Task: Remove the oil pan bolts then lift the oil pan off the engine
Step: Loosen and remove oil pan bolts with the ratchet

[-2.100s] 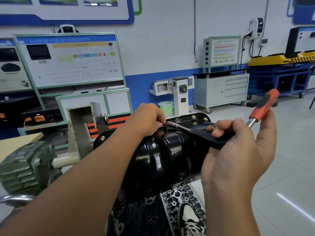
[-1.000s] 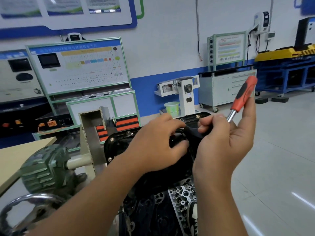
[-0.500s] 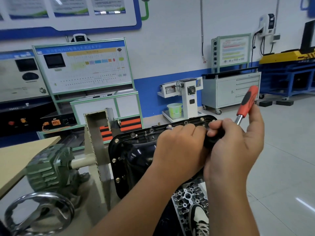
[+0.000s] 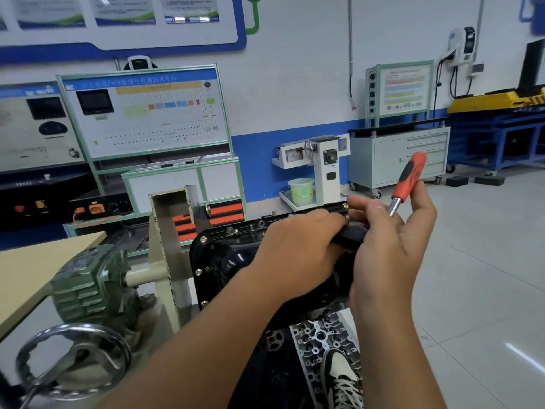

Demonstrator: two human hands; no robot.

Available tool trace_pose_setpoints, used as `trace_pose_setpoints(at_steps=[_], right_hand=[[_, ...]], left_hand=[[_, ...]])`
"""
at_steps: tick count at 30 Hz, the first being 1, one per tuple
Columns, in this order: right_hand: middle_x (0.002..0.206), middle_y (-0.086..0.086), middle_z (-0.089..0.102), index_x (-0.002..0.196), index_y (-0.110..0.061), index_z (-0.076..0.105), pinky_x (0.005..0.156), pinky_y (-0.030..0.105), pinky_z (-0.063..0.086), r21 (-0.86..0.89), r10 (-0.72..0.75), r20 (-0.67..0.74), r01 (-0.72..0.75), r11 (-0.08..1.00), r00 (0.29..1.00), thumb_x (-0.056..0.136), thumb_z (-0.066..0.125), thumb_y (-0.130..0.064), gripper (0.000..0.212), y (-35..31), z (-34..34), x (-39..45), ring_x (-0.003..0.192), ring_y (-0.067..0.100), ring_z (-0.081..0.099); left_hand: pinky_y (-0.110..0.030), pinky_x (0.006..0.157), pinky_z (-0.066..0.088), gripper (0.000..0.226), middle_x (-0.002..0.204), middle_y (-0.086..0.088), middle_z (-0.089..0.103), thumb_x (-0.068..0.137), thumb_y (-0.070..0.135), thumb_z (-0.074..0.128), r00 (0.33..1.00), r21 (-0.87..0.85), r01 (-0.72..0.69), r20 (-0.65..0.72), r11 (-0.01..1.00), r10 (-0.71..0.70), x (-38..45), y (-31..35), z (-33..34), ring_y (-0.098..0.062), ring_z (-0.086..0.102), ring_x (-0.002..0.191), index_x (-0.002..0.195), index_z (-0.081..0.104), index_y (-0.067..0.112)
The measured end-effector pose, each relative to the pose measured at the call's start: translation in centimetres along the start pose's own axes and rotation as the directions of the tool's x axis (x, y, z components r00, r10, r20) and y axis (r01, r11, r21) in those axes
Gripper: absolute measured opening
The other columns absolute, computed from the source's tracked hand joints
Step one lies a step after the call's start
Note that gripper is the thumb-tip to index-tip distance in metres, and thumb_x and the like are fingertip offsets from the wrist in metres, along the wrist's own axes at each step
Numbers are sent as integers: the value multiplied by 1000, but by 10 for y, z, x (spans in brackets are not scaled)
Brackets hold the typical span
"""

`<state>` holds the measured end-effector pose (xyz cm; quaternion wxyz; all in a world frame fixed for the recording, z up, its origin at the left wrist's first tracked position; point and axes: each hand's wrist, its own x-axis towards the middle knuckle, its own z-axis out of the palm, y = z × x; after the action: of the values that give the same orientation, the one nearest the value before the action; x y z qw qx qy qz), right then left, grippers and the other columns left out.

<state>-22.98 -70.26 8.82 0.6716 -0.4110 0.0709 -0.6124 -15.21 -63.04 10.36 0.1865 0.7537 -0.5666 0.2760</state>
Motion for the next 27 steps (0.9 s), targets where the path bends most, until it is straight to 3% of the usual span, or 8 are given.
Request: trace_pose_setpoints(at_steps=[4, 8, 12, 16, 20, 23, 25, 27], right_hand=[[92, 3, 78, 144, -30, 42, 72, 28, 56, 54, -14, -62, 18, 998, 998, 99, 61, -9, 53, 2, -2, -4, 74, 13, 65], [86, -1, 73, 135, -35, 50, 78, 41, 58, 25, 14, -123, -11, 1000, 992, 84, 77, -24, 59, 1, -6, 0, 75, 17, 63], [101, 7, 76, 146, -33, 52, 70, 21, 56, 45, -16, 107, 12, 999, 994, 88, 75, -14, 66, -4, -9, 6, 78, 10, 69], [99, 31, 64, 147, -46, 51, 85, 37, 62, -109, -13, 364, 56, 992, 931, 100, 64, -17, 57, -11, -8, 6, 83, 31, 67], [109, -8, 77, 146, -39, 55, 89, 15, 53, -308, -27, 442, 180, 934, 897, 103, 56, -15, 49, -18, -2, 5, 104, -2, 70], [97, 1, 75, 122, -31, 72, 78, 24, 56, -313, 70, 293, 26, 949, 954, 100, 64, -18, 27, -20, 5, 3, 87, 8, 72], [110, 8, 74, 135, -32, 62, 76, 29, 59, 21, 223, 42, -224, 974, 974, 99, 64, -14, 40, -20, 13, -1, 87, 11, 76], [122, 2, 73, 150, -34, 45, 72, 25, 59, 121, 228, -121, -214, 969, 966, 100, 58, -8, 58, -20, 18, -6, 90, 10, 77]], left_hand=[[-42, 78, 49, 13, 99, 13, 61, 97, 39, 55, 983, -136, -87, 147, 987, 107, 9, -19, -12, -13, 56, 95, 107, 58, 33], [-34, 73, 45, 15, 92, 18, 53, 96, 37, 55, 981, -131, -149, 103, 980, 163, 12, -28, -8, -7, 49, 87, 109, 60, 30], [-36, 65, 43, 33, 87, 10, 45, 90, 43, 51, 991, -99, -123, -65, 988, 116, 7, -29, -1, -15, 46, 78, 109, 66, 21], [-44, 76, 51, 45, 106, -3, 58, 87, 46, 54, 990, -139, -106, -111, 985, 91, 7, -25, -4, -25, 56, 93, 108, 73, 12], [-46, 75, 55, 44, 107, -1, 68, 87, 40, 45, 992, -231, -120, 10, 965, 126, 2, -18, -10, -29, 67, 92, 116, 66, 14], [-47, 74, 53, 47, 110, 4, 68, 89, 43, 38, 992, -162, -98, 60, 982, 109, 1, -16, -12, -28, 65, 95, 121, 62, 20], [-45, 79, 52, 52, 112, 9, 68, 85, 49, 33, 993, -139, -76, 83, 987, 88, 3, -13, -14, -22, 64, 102, 123, 63, 27], [-44, 81, 52, 53, 112, 11, 68, 84, 51, 32, 994, -122, -57, 82, 991, 68, 3, -11, -14, -18, 63, 102, 122, 64, 33]])
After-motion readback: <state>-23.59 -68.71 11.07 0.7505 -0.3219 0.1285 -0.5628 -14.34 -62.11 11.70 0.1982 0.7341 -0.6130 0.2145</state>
